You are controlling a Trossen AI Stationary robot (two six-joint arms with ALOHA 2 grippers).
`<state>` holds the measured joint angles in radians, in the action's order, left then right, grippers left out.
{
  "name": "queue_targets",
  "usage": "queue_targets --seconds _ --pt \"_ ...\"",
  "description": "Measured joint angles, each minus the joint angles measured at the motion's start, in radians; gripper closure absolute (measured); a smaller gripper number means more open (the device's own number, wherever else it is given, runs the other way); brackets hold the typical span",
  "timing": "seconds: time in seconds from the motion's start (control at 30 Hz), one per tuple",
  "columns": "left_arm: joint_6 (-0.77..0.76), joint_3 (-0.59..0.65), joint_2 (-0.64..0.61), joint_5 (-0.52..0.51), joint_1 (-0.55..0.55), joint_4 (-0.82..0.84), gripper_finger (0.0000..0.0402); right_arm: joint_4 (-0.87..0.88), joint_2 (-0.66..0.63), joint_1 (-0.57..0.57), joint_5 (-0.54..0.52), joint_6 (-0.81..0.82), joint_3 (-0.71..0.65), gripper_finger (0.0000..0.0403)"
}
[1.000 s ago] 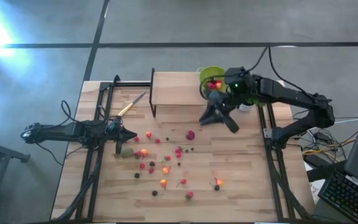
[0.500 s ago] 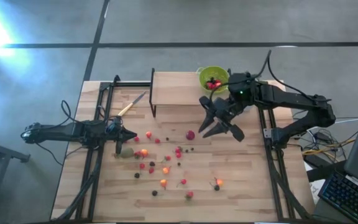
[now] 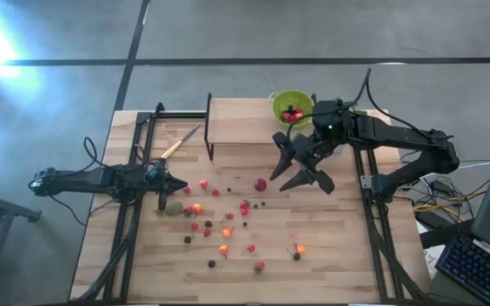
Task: Build produce basket
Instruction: Put the black cherry into the green basket
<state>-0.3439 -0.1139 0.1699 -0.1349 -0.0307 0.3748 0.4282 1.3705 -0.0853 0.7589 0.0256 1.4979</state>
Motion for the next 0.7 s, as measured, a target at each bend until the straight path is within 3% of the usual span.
queue_targets --seconds 0.13,0.27,0.43,0.57,0.7 --pt "0.0 0.0 0.0 0.0 0.0 0.0 0.0381 0.001 0.0 0.0 -0.005 0.047 0.0 0.0218" --pt "0.0 0.0 0.0 0.0 0.0 0.0 0.0381 0.097 0.001 0.03 -0.089 0.11 -0.009 0.0219" --pt "0.0 0.0 0.0 0.0 0.0 0.0 0.0381 0.33 0.006 0.145 -0.339 0.048 -0.017 0.0236" --pt "0.0 0.0 0.0 0.0 0.0 0.0 0.0381 0.425 0.006 0.254 -0.541 0.116 -0.03 0.0255" --pt "0.0 0.0 0.0 0.0 0.0 0.0 0.038 0.494 0.006 0.362 -0.661 0.22 -0.047 0.0272"
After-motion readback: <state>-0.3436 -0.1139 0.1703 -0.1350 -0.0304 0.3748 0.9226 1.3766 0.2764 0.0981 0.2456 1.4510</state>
